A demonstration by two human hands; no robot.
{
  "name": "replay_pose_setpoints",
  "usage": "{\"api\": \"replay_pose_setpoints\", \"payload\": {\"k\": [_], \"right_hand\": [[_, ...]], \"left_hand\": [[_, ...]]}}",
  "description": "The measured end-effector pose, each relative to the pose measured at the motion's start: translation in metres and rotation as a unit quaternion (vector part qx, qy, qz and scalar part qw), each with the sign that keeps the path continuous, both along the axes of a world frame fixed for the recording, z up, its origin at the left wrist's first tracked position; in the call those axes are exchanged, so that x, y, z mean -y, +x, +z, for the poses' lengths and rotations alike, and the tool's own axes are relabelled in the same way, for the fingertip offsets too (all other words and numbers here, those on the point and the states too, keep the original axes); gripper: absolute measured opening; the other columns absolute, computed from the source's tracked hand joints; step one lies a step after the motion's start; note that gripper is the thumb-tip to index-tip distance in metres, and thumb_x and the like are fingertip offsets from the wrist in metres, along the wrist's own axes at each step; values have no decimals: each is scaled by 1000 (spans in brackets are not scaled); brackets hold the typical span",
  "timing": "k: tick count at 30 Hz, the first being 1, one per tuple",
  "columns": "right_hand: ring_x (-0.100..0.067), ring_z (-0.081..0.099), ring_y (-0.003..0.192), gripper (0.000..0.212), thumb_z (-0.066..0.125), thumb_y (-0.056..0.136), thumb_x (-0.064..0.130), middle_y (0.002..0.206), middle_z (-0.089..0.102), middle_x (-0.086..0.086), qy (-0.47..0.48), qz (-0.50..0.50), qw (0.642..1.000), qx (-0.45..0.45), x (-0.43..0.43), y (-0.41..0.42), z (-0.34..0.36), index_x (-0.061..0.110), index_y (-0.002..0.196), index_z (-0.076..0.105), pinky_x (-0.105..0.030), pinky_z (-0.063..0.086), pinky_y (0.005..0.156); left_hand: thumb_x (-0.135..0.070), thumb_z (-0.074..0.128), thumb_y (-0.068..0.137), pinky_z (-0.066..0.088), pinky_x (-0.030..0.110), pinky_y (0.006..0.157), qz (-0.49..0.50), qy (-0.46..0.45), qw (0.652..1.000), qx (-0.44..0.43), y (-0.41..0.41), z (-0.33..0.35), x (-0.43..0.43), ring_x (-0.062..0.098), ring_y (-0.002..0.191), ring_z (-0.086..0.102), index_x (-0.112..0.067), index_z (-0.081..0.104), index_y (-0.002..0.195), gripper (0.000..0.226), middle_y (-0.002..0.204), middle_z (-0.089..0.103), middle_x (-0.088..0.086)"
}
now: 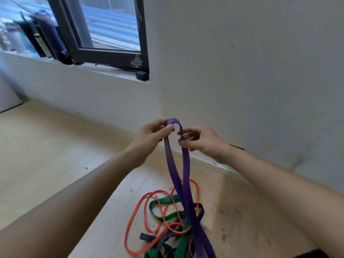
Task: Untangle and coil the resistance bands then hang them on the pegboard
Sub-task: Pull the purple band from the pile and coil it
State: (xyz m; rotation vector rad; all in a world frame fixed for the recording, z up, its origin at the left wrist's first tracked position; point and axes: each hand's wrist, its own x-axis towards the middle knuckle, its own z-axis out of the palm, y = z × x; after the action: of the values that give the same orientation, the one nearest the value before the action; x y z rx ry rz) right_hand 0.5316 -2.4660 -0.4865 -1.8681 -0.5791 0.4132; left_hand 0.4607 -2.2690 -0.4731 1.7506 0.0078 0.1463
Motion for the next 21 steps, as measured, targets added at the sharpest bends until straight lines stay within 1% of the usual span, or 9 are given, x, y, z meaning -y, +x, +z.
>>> {"api": "replay_pose_setpoints", "payload": {"k": [2,4,7,9,11,14,17,19,21], "right_hand": [[-19,71,98,32,74,90,16,109,74,-8,16,15,999,-28,-7,1,-18,16,122,69,-28,60,82],[-20,72,99,31,74,91,16,107,74,-7,19,30,998,-45,-11,-3,-31,17,121,69,-30,60,82],[-16,73,96,29,74,91,17,103,75,-3,-2,55,998,-41,-7,-16,-36,15,119,67,-26,58,78],[-14,72,99,32,75,90,19,109,74,-2,-13,60,998,-33,2,-26,-31,17,121,66,-24,57,77],[-14,72,100,36,76,89,19,113,73,-2,-2,53,998,-37,8,-35,-22,18,123,66,-25,58,77],[-13,72,94,31,77,88,18,108,74,-3,-1,59,998,-35,11,-48,-10,19,118,68,-25,57,74],[-12,71,90,29,76,88,19,102,73,-1,-6,70,997,-41,11,-62,6,18,116,69,-22,56,72],[-11,70,89,29,77,88,23,99,73,0,-23,56,998,-5,13,-69,21,16,116,70,-20,55,70],[-10,68,81,27,77,87,26,93,72,-1,-27,24,997,63,16,-72,40,14,111,72,-18,53,67]], "left_hand": [[-26,60,101,53,18,78,-18,17,1000,-5,4,-8,0,0,90,68,-22,68,120,21,98,73,-9],[-24,60,101,57,26,85,-41,20,999,-15,1,-15,-1,11,97,71,-15,67,123,25,104,75,0],[-21,62,100,58,37,96,-55,44,997,-16,-16,-17,-2,26,104,70,-10,66,124,27,111,72,14],[-19,61,100,59,35,94,-58,36,997,-20,-29,-10,0,22,100,71,-7,66,123,26,107,72,11],[-16,60,100,59,31,88,-56,-5,998,-23,-41,-1,4,18,101,71,-4,65,123,27,107,70,8],[-14,58,101,59,35,90,-40,-88,995,-10,-52,14,12,21,105,68,-3,65,118,21,109,66,12],[-17,58,102,59,35,91,-21,-132,991,18,-62,33,18,20,104,67,-9,66,112,16,105,68,5],[-24,60,101,56,33,92,-1,-117,992,39,-69,42,15,18,104,67,-14,68,111,16,103,70,0],[-28,60,101,54,32,92,16,-118,992,52,-75,49,11,16,104,68,-15,69,110,18,102,71,-2]]}}
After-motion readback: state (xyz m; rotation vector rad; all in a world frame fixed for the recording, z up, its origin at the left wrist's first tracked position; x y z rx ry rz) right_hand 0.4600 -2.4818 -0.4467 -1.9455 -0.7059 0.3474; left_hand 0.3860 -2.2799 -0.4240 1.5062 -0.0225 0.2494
